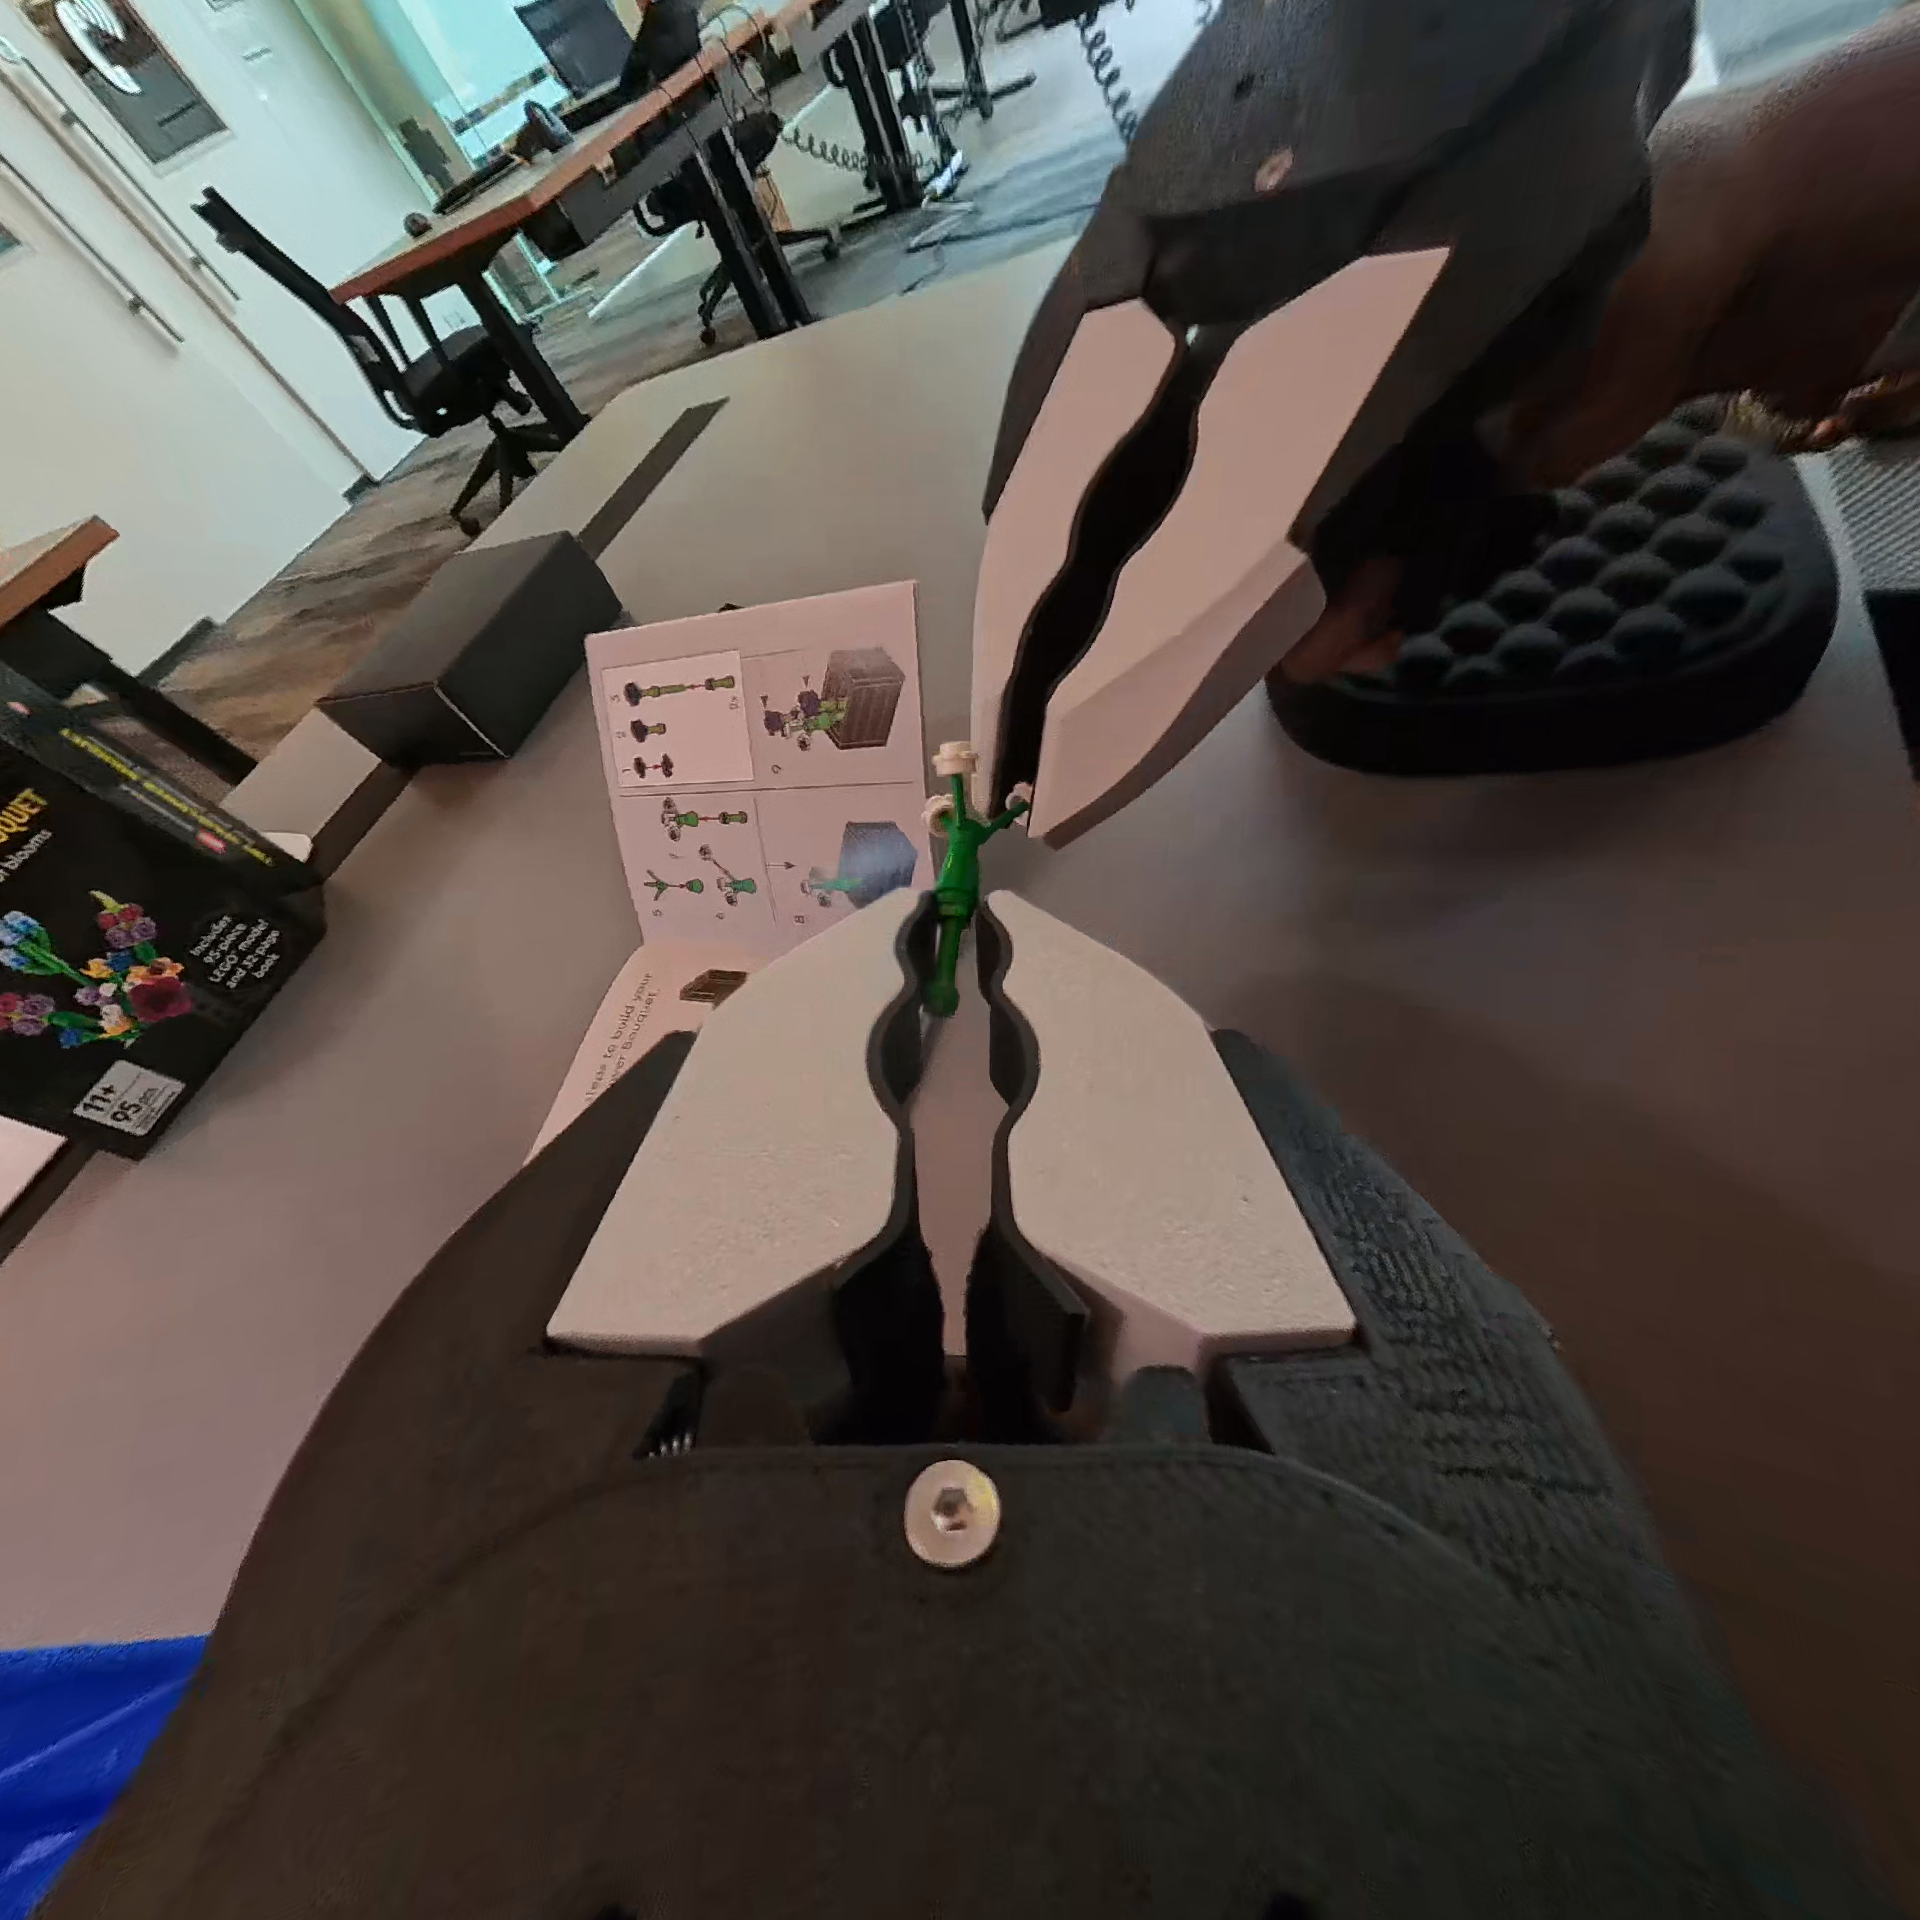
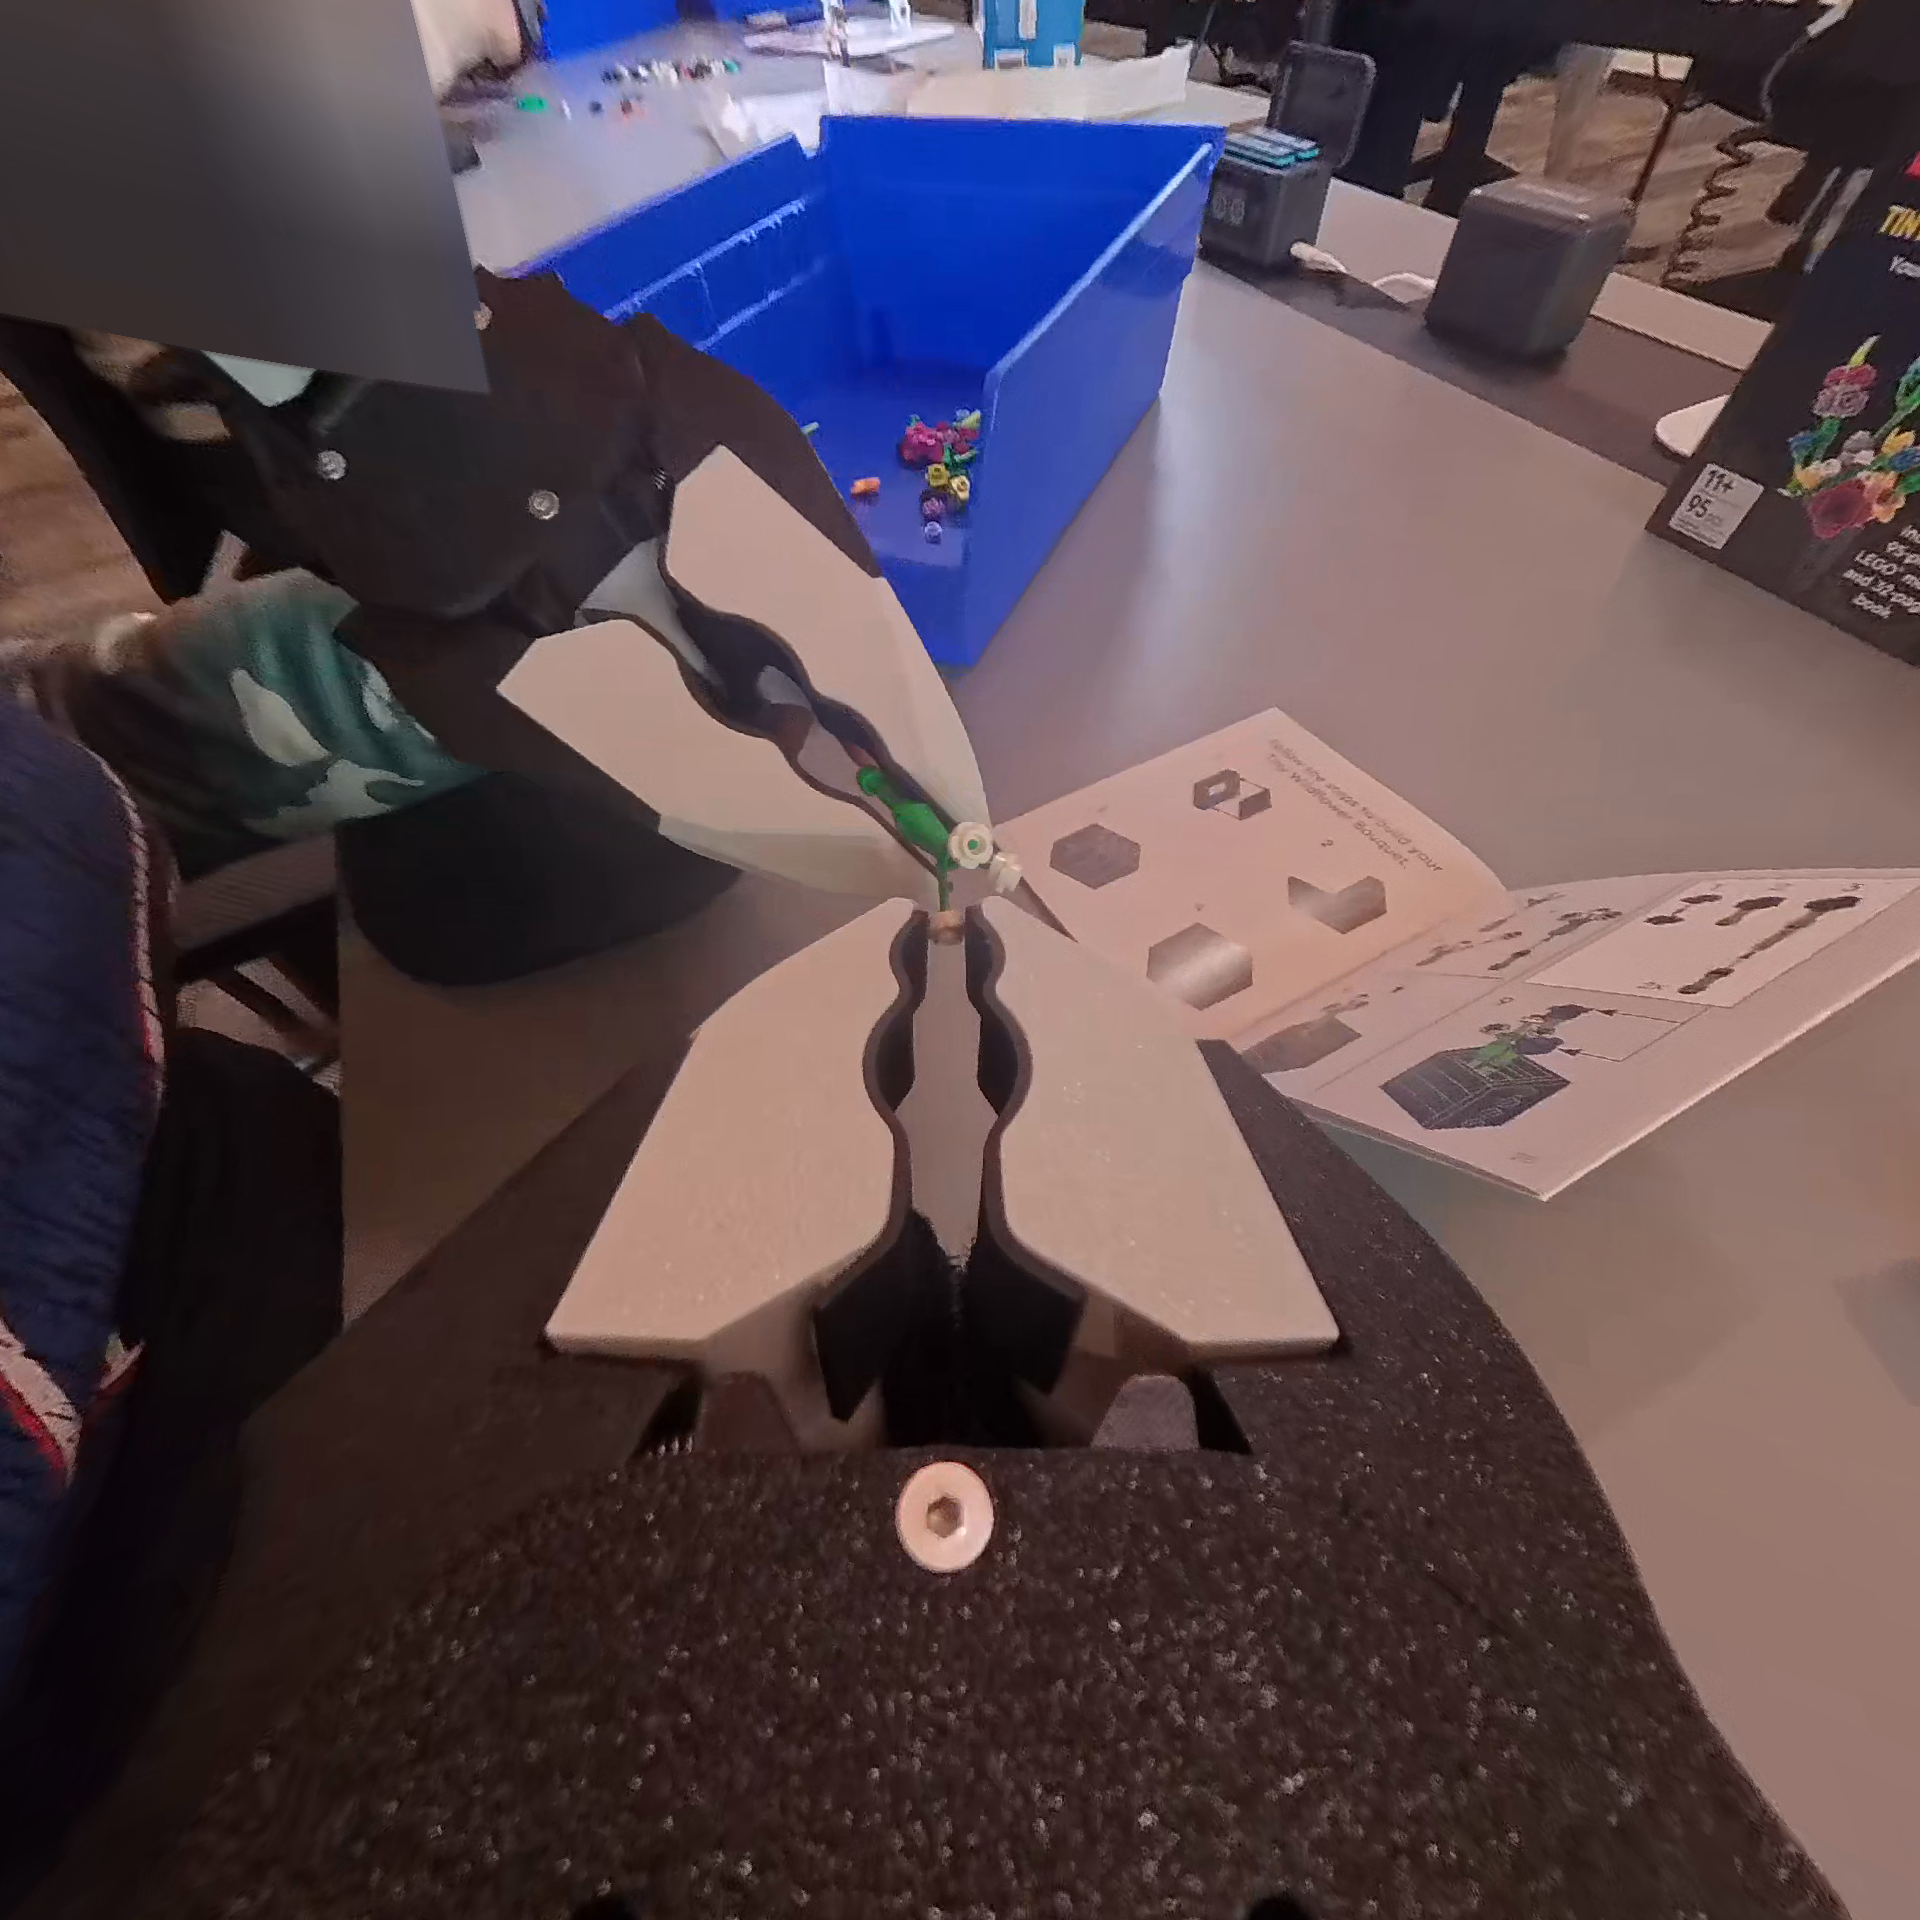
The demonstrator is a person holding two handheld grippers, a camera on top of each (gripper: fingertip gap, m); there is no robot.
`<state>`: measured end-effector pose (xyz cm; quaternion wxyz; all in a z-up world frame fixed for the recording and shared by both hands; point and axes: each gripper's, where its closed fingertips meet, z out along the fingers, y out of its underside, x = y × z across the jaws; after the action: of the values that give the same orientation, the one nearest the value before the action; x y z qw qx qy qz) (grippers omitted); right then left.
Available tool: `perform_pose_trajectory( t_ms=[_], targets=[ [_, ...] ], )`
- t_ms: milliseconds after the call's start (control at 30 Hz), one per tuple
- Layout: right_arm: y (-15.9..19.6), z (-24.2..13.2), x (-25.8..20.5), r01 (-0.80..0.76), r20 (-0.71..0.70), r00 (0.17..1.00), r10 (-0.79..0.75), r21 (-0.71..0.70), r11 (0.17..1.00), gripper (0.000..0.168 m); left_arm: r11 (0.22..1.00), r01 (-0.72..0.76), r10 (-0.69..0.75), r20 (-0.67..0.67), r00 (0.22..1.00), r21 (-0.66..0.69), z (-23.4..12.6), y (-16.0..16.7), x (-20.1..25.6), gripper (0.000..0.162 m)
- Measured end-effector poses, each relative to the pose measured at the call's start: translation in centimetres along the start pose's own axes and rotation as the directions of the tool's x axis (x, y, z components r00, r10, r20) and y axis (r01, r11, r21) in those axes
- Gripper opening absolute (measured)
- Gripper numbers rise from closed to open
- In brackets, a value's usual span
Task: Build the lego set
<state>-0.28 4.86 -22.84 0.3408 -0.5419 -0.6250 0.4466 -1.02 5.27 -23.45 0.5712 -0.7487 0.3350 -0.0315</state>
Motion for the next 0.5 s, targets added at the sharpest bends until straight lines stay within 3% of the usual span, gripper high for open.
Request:
perform_pose_trajectory(
  t_ms=[167, 333, 500],
  targets=[
    [0.4, -0.1, 0.2, 0.089, -0.058, 0.994, -0.092, -0.063, 0.994, 0.007, 0.999, -0.030, 0.031, 0.022, 0.999, -0.036, 0.4, 0.4, 0.2, 0.007],
    [0.7, -0.6, 1.1, 0.261, -0.154, 0.945, -0.287, -0.171, 0.950, 0.007, 0.998, -0.011, 0.016, 0.084, 0.996, -0.065, 0.6, 0.9, -0.5, 0.024],
    [0.7, -0.8, 1.0, 0.415, -0.179, 0.866, -0.467, -0.264, 0.871, 0.007, 0.997, 0.008, -0.002, 0.079, 0.997, -0.081, 1.2, 0.9, -0.2, 0.014]
  ],
)
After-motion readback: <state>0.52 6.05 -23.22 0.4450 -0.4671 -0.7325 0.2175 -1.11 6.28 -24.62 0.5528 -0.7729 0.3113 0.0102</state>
